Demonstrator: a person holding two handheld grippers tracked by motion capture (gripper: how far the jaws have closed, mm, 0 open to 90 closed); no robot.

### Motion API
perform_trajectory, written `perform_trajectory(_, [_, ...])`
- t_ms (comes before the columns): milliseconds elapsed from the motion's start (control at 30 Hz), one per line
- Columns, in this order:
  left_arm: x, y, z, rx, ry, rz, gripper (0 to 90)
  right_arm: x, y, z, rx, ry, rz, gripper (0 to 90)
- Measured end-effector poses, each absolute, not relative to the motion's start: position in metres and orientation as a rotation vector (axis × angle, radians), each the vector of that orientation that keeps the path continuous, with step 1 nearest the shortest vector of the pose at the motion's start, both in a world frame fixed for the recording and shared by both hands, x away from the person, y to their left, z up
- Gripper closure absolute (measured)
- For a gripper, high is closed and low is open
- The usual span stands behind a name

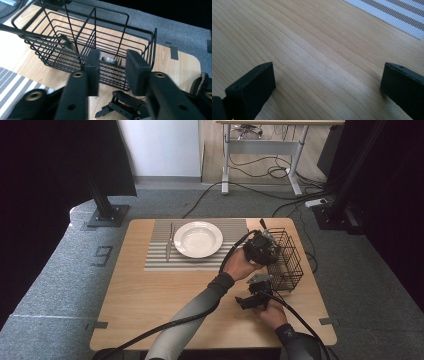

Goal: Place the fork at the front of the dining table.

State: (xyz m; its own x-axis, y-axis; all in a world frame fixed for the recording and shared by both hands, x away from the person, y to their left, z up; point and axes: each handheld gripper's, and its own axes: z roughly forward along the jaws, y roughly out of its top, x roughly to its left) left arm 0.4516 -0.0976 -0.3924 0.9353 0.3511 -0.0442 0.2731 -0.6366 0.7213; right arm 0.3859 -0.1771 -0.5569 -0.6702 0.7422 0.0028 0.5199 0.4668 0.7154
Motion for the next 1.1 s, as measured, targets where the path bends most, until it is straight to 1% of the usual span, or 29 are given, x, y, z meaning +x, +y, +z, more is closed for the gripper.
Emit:
perform_trajectory(33, [0.452,-0.098,-0.393,2.298,0.443,0.129,73.1,0.386,-0.177,-0.557,1.069,2.412,1.018,0.0])
perform_trajectory(267, [0.455,-0.094,-0.392,2.242,0.477,0.037,78.7,0.386,-0.177,-0.557,1.065,2.414,1.021,0.0])
perform_trajectory(300, [0.455,-0.093,-0.391,2.24,0.478,0.044,79.6,0.386,-0.177,-0.557,1.061,2.414,1.021,0.0])
perform_trajectory(533, [0.452,-0.091,-0.38,2.221,0.457,0.075,80.7,0.386,-0.177,-0.557,1.059,2.415,1.022,0.0])
perform_trajectory(700, [0.449,-0.085,-0.362,2.2,0.43,0.103,82.1,0.385,-0.177,-0.557,1.059,2.417,1.021,0.0])
perform_trajectory(800, [0.448,-0.083,-0.354,2.186,0.422,0.112,87.0,0.385,-0.177,-0.557,1.059,2.417,1.021,0.0])
perform_trajectory(1100, [0.44,-0.071,-0.321,2.141,0.379,0.153,87.0,0.385,-0.176,-0.557,1.066,2.417,1.022,0.0])
